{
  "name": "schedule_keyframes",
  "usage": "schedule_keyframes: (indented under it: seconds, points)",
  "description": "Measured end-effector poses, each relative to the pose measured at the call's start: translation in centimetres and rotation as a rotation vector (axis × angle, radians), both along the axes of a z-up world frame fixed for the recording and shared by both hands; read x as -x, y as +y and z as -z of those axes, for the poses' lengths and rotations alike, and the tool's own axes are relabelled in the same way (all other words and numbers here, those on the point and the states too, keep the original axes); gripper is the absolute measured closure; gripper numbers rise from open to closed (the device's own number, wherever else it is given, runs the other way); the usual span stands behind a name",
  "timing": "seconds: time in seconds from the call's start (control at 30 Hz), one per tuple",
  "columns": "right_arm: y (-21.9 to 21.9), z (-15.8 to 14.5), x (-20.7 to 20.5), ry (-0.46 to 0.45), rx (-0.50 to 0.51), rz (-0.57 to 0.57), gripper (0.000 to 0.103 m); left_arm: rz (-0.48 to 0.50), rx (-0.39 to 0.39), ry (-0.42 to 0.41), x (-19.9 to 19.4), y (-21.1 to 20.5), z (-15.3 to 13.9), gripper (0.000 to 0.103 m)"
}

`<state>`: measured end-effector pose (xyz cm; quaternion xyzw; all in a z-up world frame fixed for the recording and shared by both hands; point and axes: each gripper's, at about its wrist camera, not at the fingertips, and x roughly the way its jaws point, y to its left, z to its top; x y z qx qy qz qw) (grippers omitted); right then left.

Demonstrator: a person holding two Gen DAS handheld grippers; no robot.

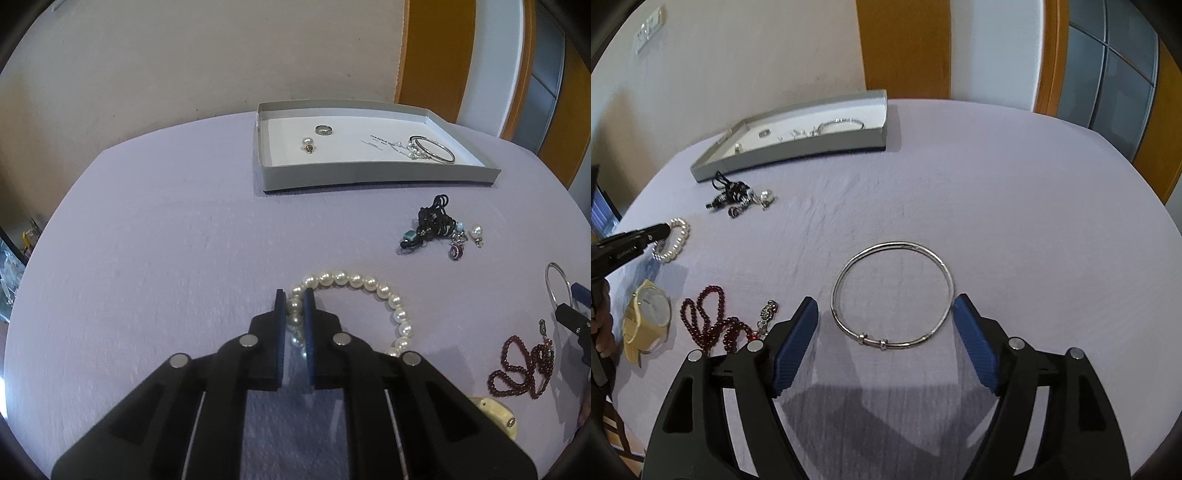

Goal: Organize jewelry
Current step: 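Grasp the pearl bracelet with left tool while right tool straddles the silver bangle, then carry pearl bracelet and silver bangle into the grey tray with both tools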

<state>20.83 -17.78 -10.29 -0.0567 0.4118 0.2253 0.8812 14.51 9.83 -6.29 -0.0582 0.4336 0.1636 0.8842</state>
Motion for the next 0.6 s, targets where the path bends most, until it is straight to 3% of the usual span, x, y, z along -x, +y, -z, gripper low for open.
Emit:
schedule_keyframes:
  seconds: [0.23, 0.37, 0.6]
  points:
    - [0.8, 0.0, -0.9, 0.008, 0.043, 0.007, 0.021, 0.006, 0.005, -0.002, 0.0, 0.0, 0.0, 0.093]
    - [1.3, -0.2, -1.3, 0.004, 0.044, 0.009, 0.029, 0.006, 0.010, -0.003, -0.1, 0.1, 0.0, 0.093]
    - [1.3, -0.4, -1.4, 0.002, 0.030, 0.005, 0.031, 0.015, 0.019, -0.007, 0.1, 0.0, 0.0, 0.093]
